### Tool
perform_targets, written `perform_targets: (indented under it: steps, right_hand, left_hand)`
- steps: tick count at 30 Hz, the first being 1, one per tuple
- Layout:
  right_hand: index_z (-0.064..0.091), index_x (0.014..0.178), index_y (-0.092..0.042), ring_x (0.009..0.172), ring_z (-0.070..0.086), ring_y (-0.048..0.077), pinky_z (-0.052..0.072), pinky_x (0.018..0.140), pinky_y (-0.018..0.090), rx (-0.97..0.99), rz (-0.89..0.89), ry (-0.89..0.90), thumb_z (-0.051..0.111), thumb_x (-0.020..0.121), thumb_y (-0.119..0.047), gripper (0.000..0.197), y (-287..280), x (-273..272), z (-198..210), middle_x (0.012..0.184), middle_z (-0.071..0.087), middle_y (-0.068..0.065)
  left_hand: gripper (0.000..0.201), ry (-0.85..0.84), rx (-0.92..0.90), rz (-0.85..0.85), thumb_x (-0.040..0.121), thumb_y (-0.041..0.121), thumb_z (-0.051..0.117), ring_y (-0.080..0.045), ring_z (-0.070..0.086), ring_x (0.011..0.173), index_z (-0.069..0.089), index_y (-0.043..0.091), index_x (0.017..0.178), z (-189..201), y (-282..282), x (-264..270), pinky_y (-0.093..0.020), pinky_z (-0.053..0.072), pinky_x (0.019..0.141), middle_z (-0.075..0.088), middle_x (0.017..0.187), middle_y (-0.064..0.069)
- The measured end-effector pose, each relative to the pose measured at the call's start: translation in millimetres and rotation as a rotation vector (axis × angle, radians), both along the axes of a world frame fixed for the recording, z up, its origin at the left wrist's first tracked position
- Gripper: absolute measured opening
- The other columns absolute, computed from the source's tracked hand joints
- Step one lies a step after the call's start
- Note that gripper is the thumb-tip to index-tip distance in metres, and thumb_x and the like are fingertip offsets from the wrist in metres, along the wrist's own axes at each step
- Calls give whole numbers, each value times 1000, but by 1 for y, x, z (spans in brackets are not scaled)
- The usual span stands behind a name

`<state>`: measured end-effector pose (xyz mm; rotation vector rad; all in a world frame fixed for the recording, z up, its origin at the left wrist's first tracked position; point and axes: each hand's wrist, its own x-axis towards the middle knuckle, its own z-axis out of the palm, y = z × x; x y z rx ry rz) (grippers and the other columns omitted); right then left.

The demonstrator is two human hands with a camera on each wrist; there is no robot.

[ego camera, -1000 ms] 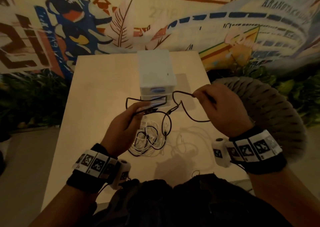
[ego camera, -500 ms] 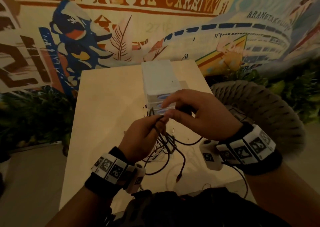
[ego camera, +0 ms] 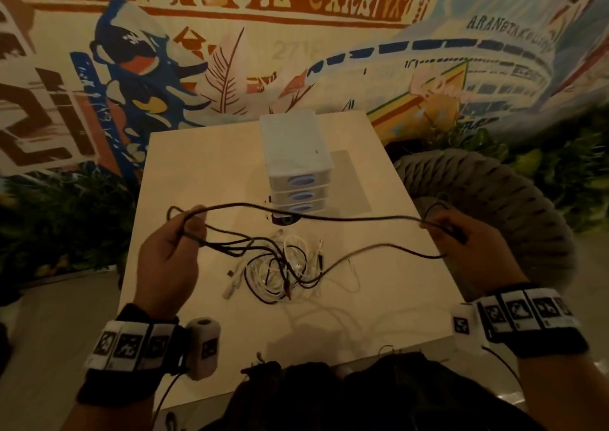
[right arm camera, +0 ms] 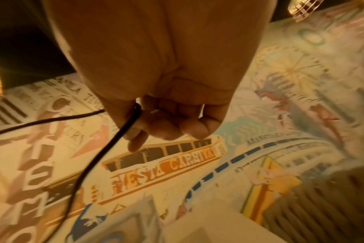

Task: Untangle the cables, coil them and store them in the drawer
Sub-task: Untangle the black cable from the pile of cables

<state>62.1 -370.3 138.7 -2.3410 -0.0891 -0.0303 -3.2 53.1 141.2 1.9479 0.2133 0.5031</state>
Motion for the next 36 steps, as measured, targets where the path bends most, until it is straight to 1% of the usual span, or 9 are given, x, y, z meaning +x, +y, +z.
perform_targets:
  steps: [5,7,10,15,19,23,27,32,36]
  right_hand:
    - [67,84,-35,84,65,18,46,71,22,19,-66,136,64,95,-14,24,-32,-4,-14,89,72,3]
    - [65,86,-33,74,61,13,44,64,22,-70,-49,173,70,90,-33,7,-31,-5,-17,81,68,1]
    - [57,88,-32,54,50,8,43,56,28,-93,29,172,72,80,-53,27,-25,-3,-23,60,52,-6]
    - [49,110,-33,54,53,7,45,57,23,66,92,21,78,81,-41,41,10,-9,-16,61,52,-4]
    - [50,110,-36,63,57,13,54,65,38,249,284,-41,70,85,-47,34,43,-23,8,74,58,-2]
    - [55,110,-41,78,61,7,54,68,27,127,570,12,67,80,-64,40,76,-30,16,92,59,-14]
    - [52,116,-39,77,60,9,53,67,25,107,572,-71,72,86,-34,36,83,-21,-3,94,59,-14]
    - [49,117,-44,77,59,7,50,68,23,25,603,-102,67,86,-52,36,82,-17,-13,94,57,-16]
    - [52,115,-40,77,55,1,48,69,20,-35,565,-186,62,89,-40,28,82,-18,-26,94,52,-19]
  left_hand:
    - [22,103,-26,3,106,27,49,-6,45,60,66,20,95,-2,-20,-6,-28,38,67,51,63,10]
    - [34,129,-91,6,106,34,48,-11,35,52,61,20,78,4,-38,-4,-25,32,54,42,56,7]
    - [51,126,-186,-26,102,43,49,-16,28,45,51,5,69,15,-61,2,-23,24,45,34,50,0]
    - [50,131,-380,-170,105,38,47,-15,24,40,53,20,58,36,-86,10,-20,23,43,33,49,3]
    - [51,106,-400,-247,106,38,46,-17,22,41,52,24,57,49,-101,13,-22,23,45,29,52,-3]
    - [46,98,-430,-269,104,39,46,-17,19,45,52,19,62,60,-113,10,-29,17,45,26,56,-9]
    - [45,107,-394,-264,103,42,45,-18,22,44,54,17,67,66,-113,5,-27,18,44,30,53,-7]
    - [50,144,-299,-274,105,38,42,-19,27,43,58,18,62,73,-120,-3,-23,24,41,35,50,-7]
    - [48,134,-251,-281,105,37,42,-18,32,41,59,16,65,73,-128,-3,-23,28,40,44,48,-3]
